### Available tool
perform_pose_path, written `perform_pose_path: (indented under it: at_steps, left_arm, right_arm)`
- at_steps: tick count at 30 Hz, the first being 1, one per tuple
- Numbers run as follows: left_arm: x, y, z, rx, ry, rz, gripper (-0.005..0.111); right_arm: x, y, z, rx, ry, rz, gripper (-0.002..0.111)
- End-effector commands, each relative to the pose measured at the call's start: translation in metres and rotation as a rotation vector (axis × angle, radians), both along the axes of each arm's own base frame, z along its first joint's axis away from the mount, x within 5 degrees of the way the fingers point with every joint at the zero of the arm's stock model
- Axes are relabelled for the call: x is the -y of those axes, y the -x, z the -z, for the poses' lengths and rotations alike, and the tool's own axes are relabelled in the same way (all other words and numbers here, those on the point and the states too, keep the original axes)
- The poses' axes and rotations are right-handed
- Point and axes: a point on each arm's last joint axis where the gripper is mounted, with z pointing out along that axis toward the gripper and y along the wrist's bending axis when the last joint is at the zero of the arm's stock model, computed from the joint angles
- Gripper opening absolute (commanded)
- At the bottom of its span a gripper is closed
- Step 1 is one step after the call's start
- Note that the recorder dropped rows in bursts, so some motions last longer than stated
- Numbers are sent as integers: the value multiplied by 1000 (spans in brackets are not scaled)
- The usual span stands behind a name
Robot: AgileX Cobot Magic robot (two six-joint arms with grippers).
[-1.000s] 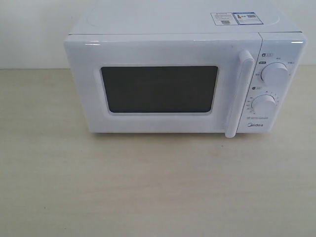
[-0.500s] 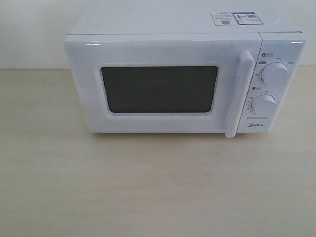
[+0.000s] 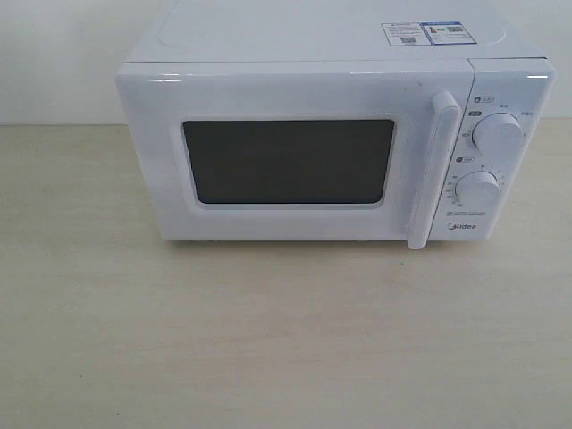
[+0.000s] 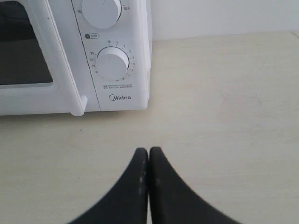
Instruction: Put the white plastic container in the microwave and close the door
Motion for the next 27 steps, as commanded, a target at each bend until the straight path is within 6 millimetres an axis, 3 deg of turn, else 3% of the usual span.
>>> perform_pose_path:
  at_steps: [1,6,15,24,27]
  left_arm:
    - [-2,6,0,41,-209,-56,4]
    - [-5,3,14,6,-474,-109,4]
    - [-7,-5,55,-114,-623,-105,4]
    - [-5,-5,68,-222,-533,-50,4]
    - [-3,-3,75,-310,-302,-25,4]
  right_arm:
    - [0,0,0,7,0,-1,0]
    - [0,0,0,7,0,-1,0]
    - [0,0,0,7,-2,-1,0]
    - [0,0,0,7,-2,-1,0]
    - [0,0,0,7,-2,-1,0]
